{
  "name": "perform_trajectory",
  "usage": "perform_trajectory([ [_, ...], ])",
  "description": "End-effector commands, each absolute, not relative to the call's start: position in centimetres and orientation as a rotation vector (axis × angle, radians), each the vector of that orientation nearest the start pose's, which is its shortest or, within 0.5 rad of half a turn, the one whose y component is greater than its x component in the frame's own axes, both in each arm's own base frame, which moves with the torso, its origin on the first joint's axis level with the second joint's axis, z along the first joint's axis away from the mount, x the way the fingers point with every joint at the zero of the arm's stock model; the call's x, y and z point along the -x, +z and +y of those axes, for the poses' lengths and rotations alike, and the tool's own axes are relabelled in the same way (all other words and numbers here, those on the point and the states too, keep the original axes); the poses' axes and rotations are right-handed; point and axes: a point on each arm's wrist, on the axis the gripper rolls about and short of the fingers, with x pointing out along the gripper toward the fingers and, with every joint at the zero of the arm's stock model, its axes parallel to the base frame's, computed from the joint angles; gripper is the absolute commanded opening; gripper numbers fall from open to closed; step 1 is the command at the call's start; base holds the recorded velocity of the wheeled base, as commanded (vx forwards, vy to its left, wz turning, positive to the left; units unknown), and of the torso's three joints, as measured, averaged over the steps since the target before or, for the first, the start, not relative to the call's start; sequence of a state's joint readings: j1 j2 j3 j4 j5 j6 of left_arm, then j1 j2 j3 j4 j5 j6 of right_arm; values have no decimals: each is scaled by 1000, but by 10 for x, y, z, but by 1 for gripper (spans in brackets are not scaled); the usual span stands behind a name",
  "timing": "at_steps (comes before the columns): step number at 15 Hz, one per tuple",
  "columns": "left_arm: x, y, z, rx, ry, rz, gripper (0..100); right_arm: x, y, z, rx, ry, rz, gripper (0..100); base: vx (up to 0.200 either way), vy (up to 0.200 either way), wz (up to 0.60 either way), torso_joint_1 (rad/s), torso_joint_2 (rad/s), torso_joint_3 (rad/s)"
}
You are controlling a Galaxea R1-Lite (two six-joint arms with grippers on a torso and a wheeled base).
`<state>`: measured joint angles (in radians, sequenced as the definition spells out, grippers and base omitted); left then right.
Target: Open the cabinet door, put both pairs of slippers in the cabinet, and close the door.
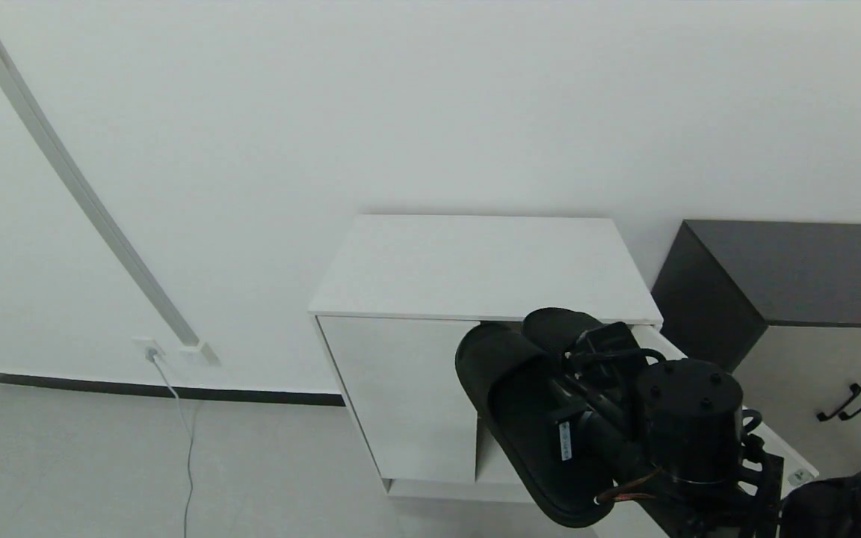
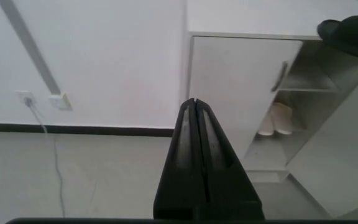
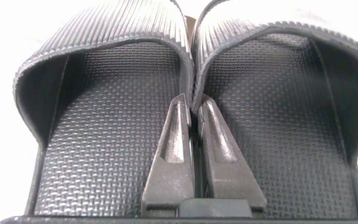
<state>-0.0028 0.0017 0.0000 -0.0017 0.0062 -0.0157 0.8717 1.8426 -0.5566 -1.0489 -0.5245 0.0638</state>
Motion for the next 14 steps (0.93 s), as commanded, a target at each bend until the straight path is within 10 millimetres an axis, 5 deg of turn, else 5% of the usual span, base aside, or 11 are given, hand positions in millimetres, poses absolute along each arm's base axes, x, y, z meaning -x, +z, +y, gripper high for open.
perform_trajectory([
  [1, 23, 76, 0, 17, 3, 2, 0, -199, 119, 219, 94, 339, 195, 0, 0, -200, 0, -2, -2, 2],
  [14, 23, 76, 0, 17, 3, 2, 0, -192, 116, 222, 106, 372, 206, 0, 0, -15, -138, -1, 0, 1],
])
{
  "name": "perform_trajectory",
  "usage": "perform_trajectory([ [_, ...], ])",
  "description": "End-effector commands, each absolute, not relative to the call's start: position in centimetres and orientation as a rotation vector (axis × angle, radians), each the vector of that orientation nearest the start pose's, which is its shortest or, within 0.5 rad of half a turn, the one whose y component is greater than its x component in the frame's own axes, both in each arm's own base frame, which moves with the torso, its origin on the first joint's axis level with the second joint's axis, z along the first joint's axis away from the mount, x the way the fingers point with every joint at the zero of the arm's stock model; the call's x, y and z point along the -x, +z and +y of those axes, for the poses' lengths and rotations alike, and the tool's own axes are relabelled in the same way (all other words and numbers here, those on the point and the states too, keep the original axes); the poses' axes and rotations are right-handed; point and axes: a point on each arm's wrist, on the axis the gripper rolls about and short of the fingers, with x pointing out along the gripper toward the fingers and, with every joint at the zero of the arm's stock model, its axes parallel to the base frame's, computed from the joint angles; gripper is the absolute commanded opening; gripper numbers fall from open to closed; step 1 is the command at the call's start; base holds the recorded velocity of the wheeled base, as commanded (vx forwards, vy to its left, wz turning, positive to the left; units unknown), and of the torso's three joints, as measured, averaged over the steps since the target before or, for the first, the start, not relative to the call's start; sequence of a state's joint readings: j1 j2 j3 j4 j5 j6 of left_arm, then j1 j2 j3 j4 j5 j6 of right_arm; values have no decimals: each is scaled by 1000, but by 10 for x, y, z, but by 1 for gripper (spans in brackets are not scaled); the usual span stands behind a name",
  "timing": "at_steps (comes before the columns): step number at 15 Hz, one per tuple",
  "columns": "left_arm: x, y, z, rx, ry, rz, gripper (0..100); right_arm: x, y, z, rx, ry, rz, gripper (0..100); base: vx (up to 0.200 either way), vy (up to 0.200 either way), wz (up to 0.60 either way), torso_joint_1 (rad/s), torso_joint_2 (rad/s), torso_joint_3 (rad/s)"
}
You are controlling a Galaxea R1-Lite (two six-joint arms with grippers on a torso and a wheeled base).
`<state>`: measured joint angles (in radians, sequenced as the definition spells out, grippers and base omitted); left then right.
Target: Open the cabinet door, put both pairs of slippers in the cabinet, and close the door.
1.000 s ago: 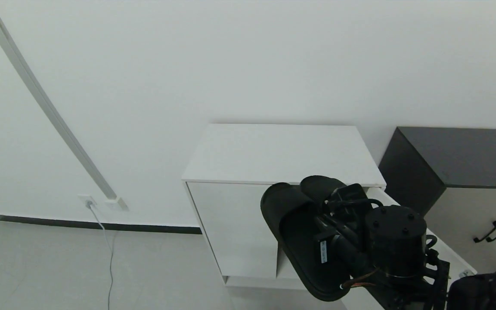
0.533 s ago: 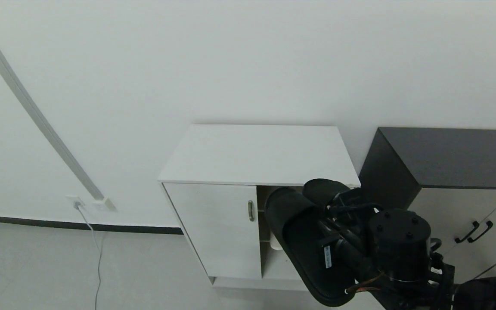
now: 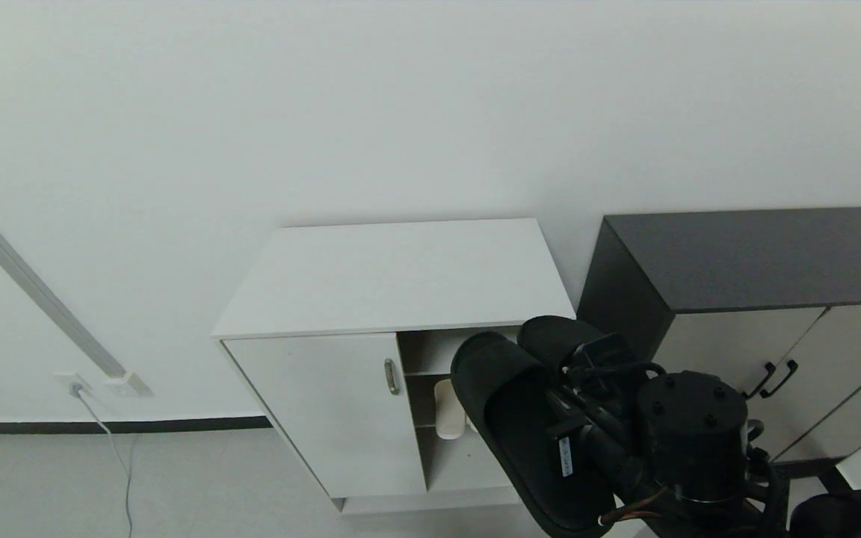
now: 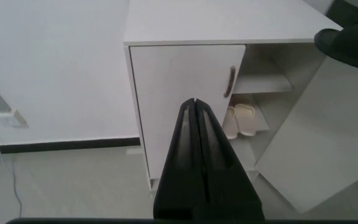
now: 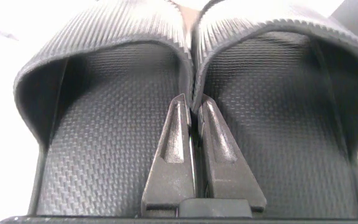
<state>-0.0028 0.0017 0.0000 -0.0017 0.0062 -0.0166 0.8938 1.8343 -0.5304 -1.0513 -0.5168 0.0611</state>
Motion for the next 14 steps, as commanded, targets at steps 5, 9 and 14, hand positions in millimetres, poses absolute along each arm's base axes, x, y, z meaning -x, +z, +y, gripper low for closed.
perform_trajectory([
  [5, 23, 76, 0, 17, 3, 2, 0, -180, 114, 230, 111, 418, 212, 0, 0, 0, 0, 0, 0, 0],
  [9, 23, 76, 0, 17, 3, 2, 0, -175, 109, 230, 114, 485, 233, 0, 0, 0, 0, -50, 93, 58],
  [14, 23, 76, 0, 17, 3, 2, 0, -175, 105, 230, 101, 487, 212, 0, 0, 0, 0, -146, 336, 180],
])
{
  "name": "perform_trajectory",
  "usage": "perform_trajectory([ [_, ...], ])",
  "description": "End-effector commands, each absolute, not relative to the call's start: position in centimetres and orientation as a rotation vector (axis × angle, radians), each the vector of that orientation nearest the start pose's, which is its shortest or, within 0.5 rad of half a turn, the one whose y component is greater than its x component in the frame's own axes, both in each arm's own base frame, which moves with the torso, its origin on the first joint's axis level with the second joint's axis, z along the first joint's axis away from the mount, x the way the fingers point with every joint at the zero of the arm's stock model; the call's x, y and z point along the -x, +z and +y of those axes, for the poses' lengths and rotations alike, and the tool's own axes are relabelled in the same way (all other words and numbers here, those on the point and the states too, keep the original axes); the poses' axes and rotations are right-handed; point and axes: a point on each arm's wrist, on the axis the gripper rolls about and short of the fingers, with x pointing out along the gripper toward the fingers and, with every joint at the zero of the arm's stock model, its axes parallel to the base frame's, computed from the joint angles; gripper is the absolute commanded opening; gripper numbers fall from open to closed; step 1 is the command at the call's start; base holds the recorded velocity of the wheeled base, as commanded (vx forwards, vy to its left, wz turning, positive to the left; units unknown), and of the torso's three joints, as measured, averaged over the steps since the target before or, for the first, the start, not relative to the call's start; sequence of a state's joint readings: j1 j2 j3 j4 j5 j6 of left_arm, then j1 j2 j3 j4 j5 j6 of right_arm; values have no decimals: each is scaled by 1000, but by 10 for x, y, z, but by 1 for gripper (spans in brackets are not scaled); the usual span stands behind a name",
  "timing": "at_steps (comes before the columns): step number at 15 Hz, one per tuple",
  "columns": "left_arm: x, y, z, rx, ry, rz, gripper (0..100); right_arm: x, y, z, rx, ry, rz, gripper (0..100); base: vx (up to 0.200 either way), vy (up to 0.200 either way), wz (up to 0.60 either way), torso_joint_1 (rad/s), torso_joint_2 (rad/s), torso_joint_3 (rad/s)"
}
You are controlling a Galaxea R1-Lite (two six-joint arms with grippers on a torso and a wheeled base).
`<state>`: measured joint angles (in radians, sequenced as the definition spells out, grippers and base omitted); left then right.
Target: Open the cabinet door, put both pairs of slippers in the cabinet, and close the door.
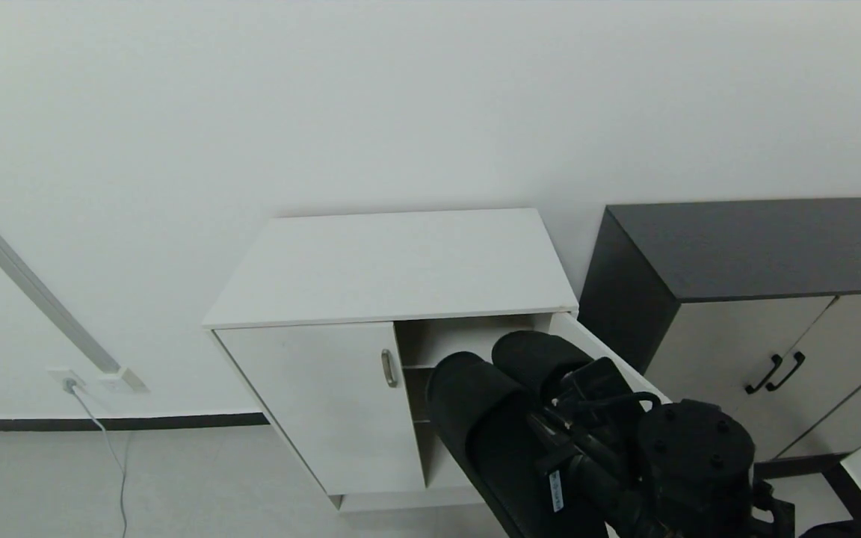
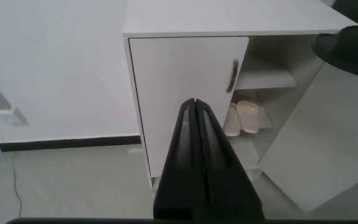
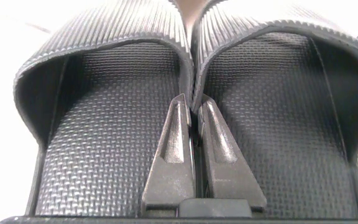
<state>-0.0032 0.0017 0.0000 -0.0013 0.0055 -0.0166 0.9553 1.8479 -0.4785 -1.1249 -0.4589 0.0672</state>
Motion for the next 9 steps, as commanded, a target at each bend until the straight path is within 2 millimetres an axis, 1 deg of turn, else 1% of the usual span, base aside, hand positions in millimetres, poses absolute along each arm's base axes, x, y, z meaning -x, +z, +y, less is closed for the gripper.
perform_trajectory([
  [1, 23, 76, 0, 17, 3, 2, 0, -174, 104, 230, 107, 487, 215, 0, 0, 0, 0, -159, 349, 188],
  [9, 23, 76, 0, 12, 3, 2, 0, -173, 103, 227, 107, 487, 216, 0, 0, 0, 0, -154, 353, 196],
])
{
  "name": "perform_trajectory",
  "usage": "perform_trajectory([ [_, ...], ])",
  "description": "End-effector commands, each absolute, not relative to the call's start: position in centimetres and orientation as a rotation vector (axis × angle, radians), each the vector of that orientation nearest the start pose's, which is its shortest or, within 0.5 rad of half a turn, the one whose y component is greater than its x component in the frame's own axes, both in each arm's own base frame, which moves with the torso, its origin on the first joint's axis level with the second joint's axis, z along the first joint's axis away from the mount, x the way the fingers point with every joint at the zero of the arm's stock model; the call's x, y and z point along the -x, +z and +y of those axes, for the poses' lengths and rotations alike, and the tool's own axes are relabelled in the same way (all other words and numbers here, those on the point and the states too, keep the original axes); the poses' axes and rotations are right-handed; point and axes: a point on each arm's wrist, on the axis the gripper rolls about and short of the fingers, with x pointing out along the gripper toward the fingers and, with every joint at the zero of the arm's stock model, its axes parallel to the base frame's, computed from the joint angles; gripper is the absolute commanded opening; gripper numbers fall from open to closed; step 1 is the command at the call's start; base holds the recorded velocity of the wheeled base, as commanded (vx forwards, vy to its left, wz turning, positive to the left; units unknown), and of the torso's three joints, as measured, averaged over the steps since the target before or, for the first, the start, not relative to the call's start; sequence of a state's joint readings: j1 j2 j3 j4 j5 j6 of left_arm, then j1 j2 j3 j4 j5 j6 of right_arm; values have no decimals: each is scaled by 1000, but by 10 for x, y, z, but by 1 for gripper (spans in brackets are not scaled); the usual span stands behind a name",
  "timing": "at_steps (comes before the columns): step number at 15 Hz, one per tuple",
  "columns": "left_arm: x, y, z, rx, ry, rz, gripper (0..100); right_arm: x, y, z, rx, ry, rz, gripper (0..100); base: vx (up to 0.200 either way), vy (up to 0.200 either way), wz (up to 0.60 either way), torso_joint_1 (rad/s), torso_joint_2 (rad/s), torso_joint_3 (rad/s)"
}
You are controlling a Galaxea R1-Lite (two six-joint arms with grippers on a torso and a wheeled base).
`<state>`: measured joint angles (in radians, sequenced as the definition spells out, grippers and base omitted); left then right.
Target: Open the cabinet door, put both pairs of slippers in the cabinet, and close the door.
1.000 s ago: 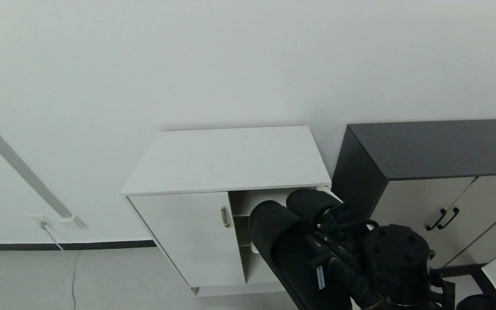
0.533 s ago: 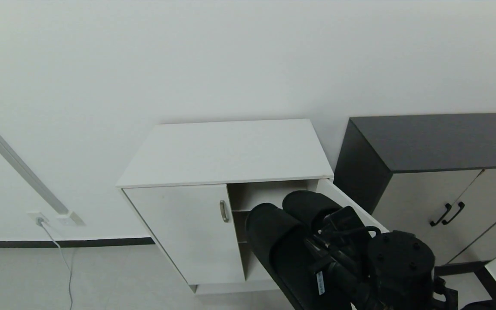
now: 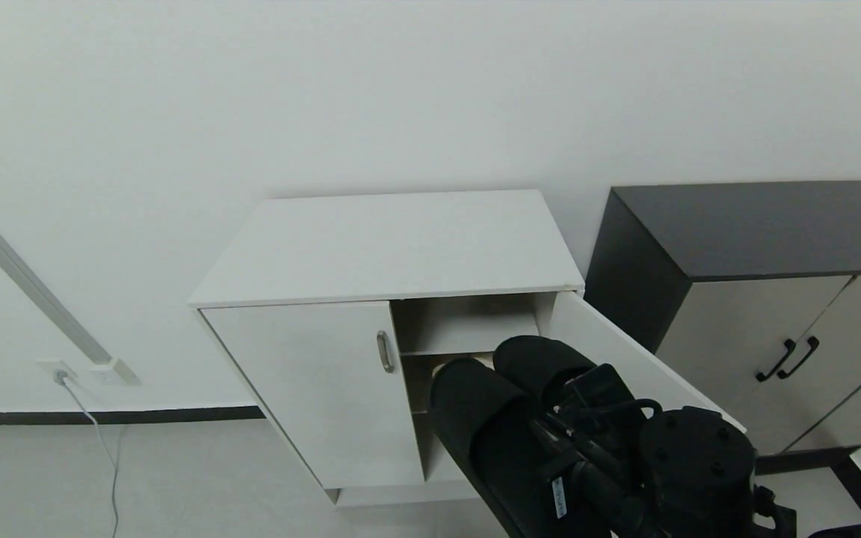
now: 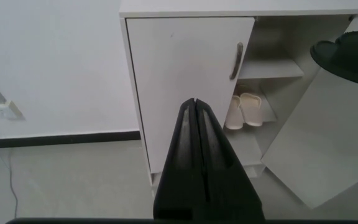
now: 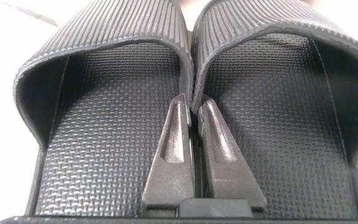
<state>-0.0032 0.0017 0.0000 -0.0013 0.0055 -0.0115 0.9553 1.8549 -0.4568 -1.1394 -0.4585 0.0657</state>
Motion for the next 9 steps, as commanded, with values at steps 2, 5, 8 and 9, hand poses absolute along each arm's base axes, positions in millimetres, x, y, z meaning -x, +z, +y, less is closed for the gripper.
perform_trajectory([
  [2, 23, 76, 0, 12, 3, 2, 0, -173, 101, 226, 110, 485, 223, 0, 0, 0, 0, -161, 378, 212],
  [5, 23, 76, 0, 12, 3, 2, 0, -174, 96, 228, 120, 484, 235, 0, 0, 0, 0, -185, 429, 246],
  [8, 23, 76, 0, 12, 3, 2, 0, -174, 96, 228, 116, 484, 230, 0, 0, 0, 0, -220, 531, 307],
  [9, 23, 76, 0, 12, 3, 2, 0, -175, 96, 228, 113, 485, 225, 0, 0, 0, 0, -232, 564, 325],
])
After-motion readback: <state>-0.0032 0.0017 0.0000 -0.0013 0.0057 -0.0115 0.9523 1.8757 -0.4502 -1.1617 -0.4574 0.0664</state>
